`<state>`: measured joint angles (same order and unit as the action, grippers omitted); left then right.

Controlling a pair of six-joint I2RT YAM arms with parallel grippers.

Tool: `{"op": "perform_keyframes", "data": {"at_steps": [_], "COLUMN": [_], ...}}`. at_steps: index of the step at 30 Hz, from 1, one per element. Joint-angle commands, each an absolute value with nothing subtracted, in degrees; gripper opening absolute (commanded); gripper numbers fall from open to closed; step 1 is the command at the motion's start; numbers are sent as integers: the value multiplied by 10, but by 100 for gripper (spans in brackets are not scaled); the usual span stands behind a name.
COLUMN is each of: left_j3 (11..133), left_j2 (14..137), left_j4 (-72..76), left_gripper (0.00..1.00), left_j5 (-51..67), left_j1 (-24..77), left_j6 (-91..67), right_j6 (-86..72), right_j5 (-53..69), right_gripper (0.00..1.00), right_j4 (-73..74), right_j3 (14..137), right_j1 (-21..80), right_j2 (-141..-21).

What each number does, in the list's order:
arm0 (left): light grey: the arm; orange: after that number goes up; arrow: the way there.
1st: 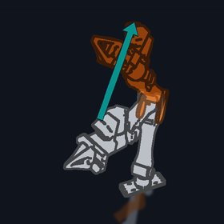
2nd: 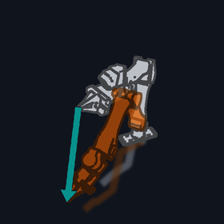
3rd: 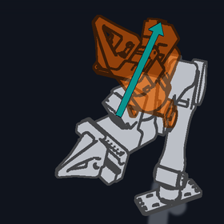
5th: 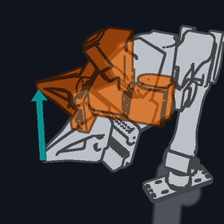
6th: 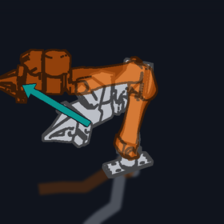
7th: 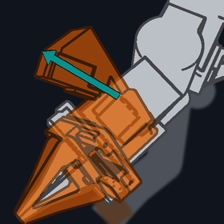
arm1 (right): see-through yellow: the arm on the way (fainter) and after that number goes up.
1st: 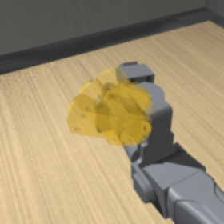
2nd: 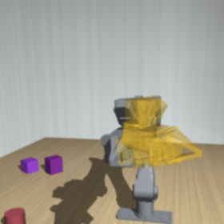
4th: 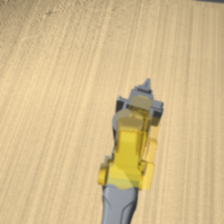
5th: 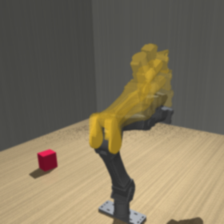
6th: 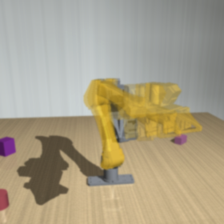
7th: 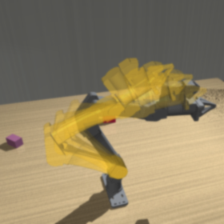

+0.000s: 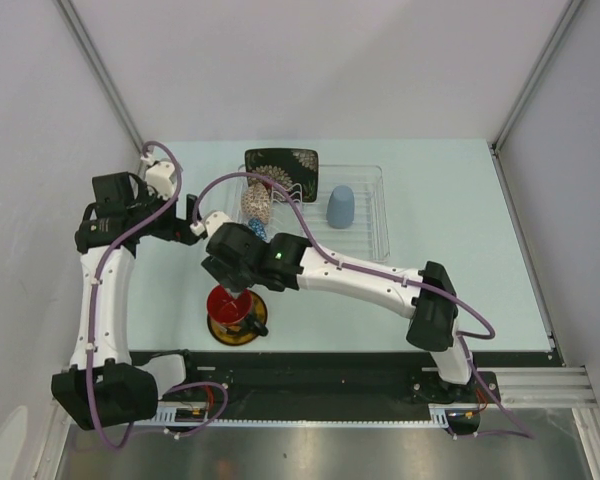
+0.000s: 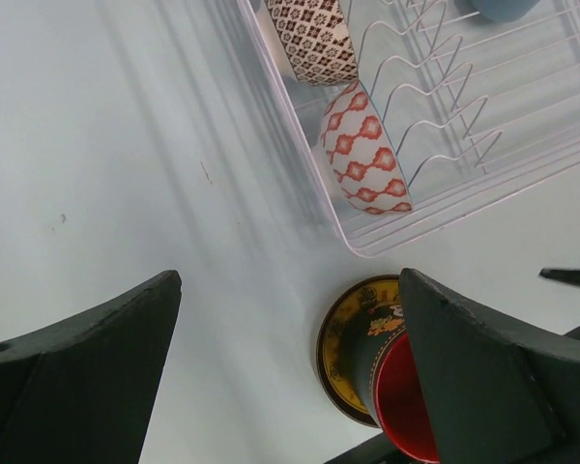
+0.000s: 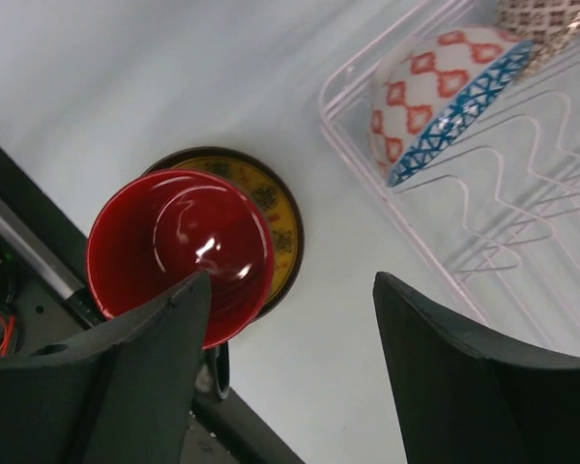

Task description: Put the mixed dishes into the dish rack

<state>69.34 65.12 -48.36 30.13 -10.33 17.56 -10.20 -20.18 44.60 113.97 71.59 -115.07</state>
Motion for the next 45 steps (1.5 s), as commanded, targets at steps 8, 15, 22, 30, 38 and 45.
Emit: {"op": "perform_keyframes", "data": {"at_steps": [8,15,22,30,38,45], "left_j3": [698,703,700,703,715,767], "left_j2": [648,657,655,660,657,669], "left_j4": [-430,-416,-412,-412,-406,-388], "left_gripper": [100,100,100,100,100,100], "left_j5": [337,347,344,357,368,396], "left_j1": [-113,-114,-114,-114,-115,-115], "left_j6": [178,162,165,161,148,105], "right_j6": [-91,-94,-78,-62,-62,-72], "right_j5": [-40,33,66,68,71,54], "right_gripper": [61,59,56,48,0,0], "right_j4": [472,465,458,459,454,466], "right_j3": [1137,1123,1143,1169,1149,1160], "right_j1": [689,672,671,671,664,649], "right_j2": [-1177,-1198,-1239,-1292,-1279,-1217]}}
